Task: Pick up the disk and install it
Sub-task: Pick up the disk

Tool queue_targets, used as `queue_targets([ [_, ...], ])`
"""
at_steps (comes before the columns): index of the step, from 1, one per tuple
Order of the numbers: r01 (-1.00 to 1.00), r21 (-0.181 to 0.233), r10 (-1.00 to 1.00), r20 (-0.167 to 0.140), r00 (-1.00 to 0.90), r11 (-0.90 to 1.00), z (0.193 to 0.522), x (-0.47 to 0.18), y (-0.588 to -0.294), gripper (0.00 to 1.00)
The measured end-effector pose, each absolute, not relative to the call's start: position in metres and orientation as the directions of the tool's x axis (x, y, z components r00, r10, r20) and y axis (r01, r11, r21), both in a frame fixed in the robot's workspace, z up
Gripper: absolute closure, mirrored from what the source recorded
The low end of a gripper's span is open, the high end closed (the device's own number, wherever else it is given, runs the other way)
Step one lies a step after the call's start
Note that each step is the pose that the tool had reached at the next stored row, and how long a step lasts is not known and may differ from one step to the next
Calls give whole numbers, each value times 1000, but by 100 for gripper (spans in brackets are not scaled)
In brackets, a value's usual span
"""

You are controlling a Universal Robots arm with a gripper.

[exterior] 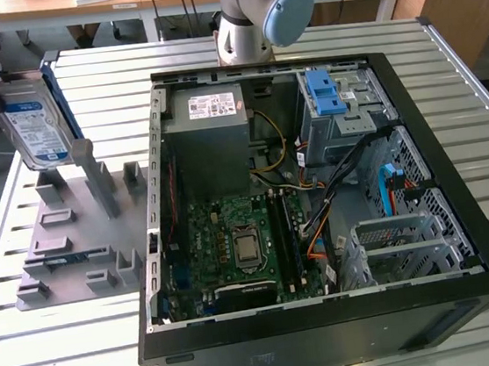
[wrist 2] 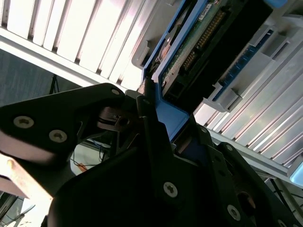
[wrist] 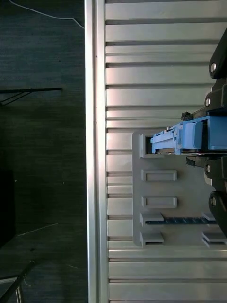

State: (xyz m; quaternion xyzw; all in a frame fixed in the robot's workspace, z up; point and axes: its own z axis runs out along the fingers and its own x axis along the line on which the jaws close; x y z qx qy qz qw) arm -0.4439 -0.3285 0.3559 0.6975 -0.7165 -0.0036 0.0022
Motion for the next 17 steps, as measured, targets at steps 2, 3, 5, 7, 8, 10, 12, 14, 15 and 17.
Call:
queue_targets([
  [2,-1000,8,-1000,-2,-27,27,357,-444,-329,64],
  [3,-1000,8,-1000,-2,-27,27,358,-444,-329,64],
  [5,-1000,8,-1000,-2,-27,27,359,-444,-329,64],
  [7,-1000,8,-1000,-2,-27,27,360,-444,-329,64],
  [8,-1000,8,-1000,-2,-27,27,360,-444,-329,64],
  [10,-1000,8,-1000,-2,-27,27,361,-444,-329,64],
  [12,-1000,8,-1000,-2,-27,27,363,-444,-329,64],
  [14,-1000,8,-1000,-2,-27,27,364,-444,-329,64],
  [15,-1000,8,-1000,-2,-27,27,364,-444,-329,64],
  [17,-1000,8,-1000,-2,-27,27,365,-444,-329,64],
])
